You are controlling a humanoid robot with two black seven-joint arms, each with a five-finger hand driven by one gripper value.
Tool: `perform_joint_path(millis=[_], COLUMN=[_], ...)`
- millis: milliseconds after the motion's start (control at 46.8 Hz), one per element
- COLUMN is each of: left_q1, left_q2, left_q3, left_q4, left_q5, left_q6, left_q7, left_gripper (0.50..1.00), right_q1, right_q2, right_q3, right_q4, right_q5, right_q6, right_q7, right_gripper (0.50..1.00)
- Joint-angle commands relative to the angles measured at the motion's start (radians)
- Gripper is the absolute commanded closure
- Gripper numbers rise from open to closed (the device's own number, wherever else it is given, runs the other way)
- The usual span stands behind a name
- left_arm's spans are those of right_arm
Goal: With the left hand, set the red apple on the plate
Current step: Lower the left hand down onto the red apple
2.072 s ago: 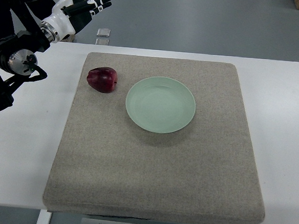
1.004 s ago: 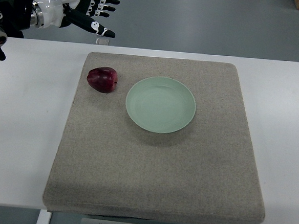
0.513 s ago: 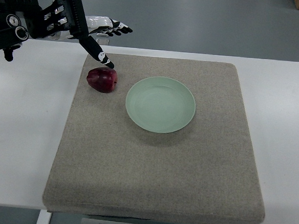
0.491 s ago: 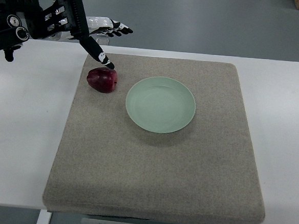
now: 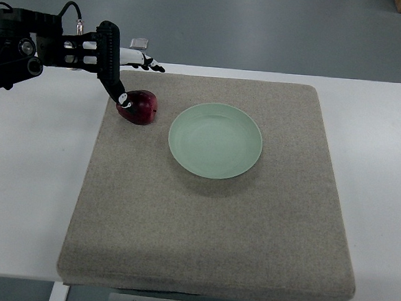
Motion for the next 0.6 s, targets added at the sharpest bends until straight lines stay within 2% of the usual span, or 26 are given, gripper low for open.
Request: perform_joint_path(millis=[0,171,449,577], left_q1=[0.003,0.008,0.016,0.033], left_q2=[0.000,-0.002,-0.034,-0.052], left_q3=[0.002,0.016,0.091,0.092], left_q4=[0.000,0.000,0.000,0.000], left_q5=[0.023,0.053,0.053,0.053], left_q6=[0.000,0.008,0.107,0.115], left_q7=[0.000,0.001,0.000,0.000], left_gripper=[0.506,0.506,0.508,0.512], right_q1=[0.000,0.000,0.000,0.000], right_q2=[0.000,0.000,0.000,0.000], right_q3=[-0.001,0.001,0.001,0.001], right_q4=[0.000,0.000,0.000,0.000], right_q5=[0.000,0.001,0.000,0.001], right_q6=[0.000,-0.001,-0.001,0.000], right_q7=[0.000,0.000,0.000,0.000], right_gripper=[0.570,0.570,0.570,0.570])
